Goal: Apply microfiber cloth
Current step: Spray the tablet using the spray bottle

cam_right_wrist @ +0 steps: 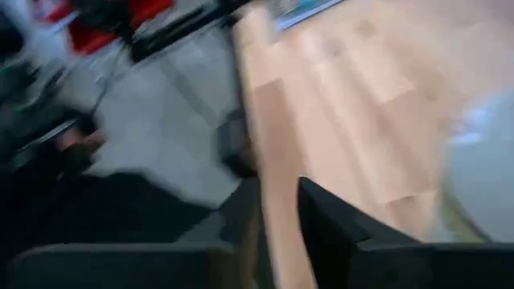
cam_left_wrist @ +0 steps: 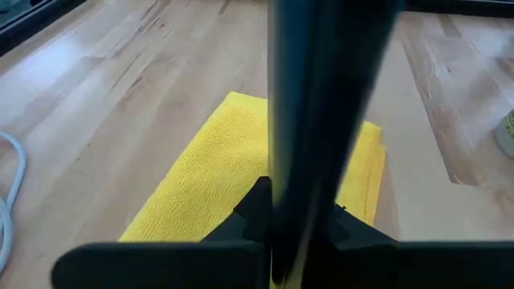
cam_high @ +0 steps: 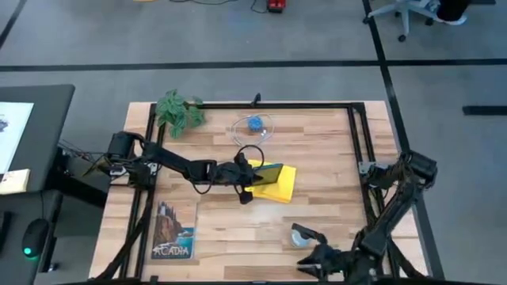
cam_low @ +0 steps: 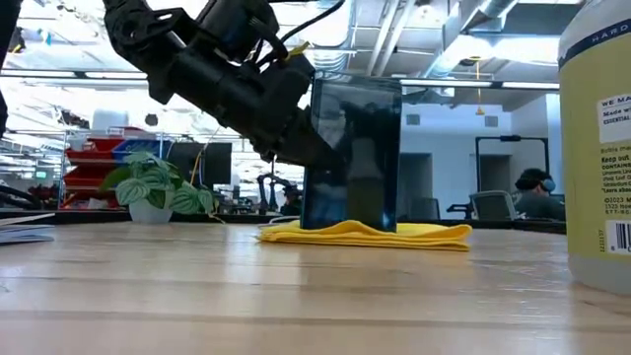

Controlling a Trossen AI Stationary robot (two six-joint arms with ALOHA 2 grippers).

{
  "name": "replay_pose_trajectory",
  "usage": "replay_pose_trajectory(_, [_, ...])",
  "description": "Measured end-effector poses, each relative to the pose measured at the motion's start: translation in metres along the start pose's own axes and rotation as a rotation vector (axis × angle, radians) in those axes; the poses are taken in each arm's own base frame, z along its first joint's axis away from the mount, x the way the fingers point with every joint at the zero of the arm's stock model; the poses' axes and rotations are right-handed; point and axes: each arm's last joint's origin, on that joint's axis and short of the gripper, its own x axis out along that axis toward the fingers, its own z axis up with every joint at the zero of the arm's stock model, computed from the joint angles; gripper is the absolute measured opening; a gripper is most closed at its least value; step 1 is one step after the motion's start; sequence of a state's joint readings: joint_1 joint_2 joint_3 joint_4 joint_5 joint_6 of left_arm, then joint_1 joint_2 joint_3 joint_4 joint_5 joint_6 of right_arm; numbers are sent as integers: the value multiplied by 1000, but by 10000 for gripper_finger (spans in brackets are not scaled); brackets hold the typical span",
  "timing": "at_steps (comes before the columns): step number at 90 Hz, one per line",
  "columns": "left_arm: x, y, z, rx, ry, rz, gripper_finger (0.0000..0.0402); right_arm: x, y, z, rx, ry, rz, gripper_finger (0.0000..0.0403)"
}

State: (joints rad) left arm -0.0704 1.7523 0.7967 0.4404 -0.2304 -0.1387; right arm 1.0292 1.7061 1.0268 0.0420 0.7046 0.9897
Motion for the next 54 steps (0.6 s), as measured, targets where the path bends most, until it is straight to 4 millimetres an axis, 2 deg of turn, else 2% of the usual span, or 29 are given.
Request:
replay_pose_trajectory(13, [0,0,0,3,0,0,9,-15,6,16,35,67,-11,196])
replay_pose_trajectory(22, [0,0,0,5,0,0,9,-26,9,15,55,127,-88,227])
replay_pose_trajectory(34, [0,0,0,14,3,0,9,-39,8,9,136,187,-208,226])
replay_pose_trajectory(41, [0,0,-1,16,7,-1,9,-41,11,13,214,160,-217,216])
replay_pose_trajectory(54, [0,0,-1,24,7,-1,9,-44,18,23,205,113,-213,193])
